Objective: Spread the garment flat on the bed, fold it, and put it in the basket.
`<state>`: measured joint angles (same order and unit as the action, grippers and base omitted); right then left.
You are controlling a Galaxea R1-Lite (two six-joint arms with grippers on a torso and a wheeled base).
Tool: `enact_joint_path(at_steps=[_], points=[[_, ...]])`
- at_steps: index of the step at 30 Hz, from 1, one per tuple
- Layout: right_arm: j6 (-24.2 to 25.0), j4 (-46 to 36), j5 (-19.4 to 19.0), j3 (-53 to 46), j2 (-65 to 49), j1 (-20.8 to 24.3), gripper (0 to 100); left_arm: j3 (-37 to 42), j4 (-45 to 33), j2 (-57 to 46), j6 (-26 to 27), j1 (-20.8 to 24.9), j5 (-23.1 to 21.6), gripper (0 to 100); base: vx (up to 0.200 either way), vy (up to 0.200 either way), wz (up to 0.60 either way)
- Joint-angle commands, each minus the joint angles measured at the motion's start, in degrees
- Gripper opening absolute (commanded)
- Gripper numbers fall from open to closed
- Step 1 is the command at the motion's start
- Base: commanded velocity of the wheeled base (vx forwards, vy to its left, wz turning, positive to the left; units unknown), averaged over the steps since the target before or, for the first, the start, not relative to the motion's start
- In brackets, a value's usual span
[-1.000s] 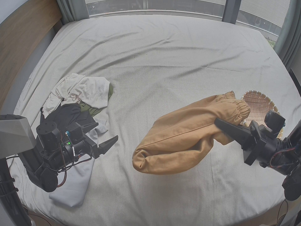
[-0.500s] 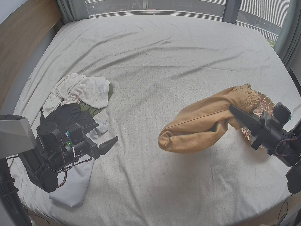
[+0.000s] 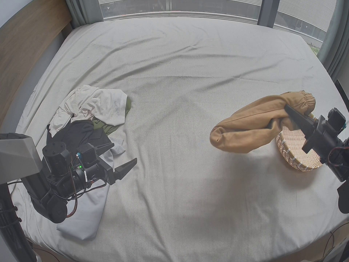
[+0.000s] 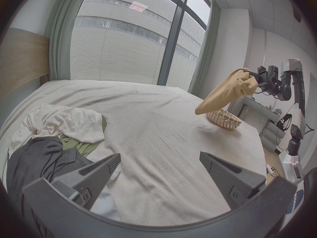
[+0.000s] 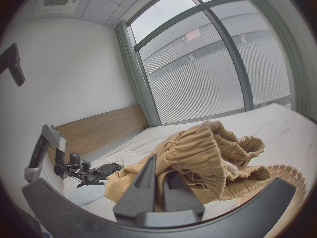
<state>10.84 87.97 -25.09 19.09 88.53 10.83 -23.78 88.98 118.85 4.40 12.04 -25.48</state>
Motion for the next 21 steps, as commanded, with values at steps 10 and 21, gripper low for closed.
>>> enact_joint_path(at_steps=[10, 21], points=[[-7.23, -0.34, -0.05, 3.76, 0.59, -12.14, 0, 0.05, 0.05, 0.25, -0.01, 0.08, -0.01, 100, 0.0, 0.0, 0.0], [-11.01, -2.71, -0.31, 8.24, 2.09, -22.34, 0, 0.05, 0.05, 1.04, 0.26, 0.17, -0.01, 100, 0.0, 0.0, 0.0]])
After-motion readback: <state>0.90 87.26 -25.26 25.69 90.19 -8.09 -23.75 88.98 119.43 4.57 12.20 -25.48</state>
